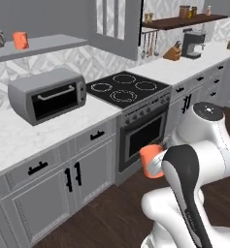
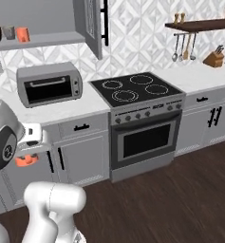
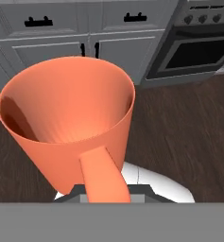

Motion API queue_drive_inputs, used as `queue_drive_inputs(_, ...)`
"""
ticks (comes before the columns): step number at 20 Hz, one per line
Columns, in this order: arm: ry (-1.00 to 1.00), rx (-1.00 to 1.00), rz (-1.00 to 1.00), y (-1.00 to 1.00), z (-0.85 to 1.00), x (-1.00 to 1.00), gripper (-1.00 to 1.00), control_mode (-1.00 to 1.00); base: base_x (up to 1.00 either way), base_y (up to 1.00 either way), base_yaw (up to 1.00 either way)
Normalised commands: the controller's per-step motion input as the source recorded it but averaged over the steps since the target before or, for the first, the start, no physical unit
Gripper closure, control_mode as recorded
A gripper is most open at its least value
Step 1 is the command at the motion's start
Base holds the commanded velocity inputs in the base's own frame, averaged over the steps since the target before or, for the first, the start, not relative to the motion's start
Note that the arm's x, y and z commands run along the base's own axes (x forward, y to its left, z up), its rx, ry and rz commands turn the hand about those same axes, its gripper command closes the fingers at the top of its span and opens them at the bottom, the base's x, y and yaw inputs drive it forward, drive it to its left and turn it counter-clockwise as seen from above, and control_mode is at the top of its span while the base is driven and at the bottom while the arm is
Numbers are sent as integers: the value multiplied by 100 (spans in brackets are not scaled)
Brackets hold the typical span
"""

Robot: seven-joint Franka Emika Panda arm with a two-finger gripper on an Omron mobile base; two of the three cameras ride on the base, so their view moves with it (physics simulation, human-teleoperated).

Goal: Gather all objects into one cabinet and sort the glasses and bowls to opposite sides.

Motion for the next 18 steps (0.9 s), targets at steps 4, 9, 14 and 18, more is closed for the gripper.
queue_drive_inputs(4, 0, 0, 0, 0, 0, 0, 100, 100, 16, 90, 0)
queue_drive_inputs(9, 0, 0, 0, 0, 0, 0, 100, 100, 51, 43, 0)
queue_drive_inputs(14, 0, 0, 0, 0, 0, 0, 100, 100, 20, 5, 5)
queue_drive_inputs(18, 0, 0, 0, 0, 0, 0, 100, 100, 34, -55, 69)
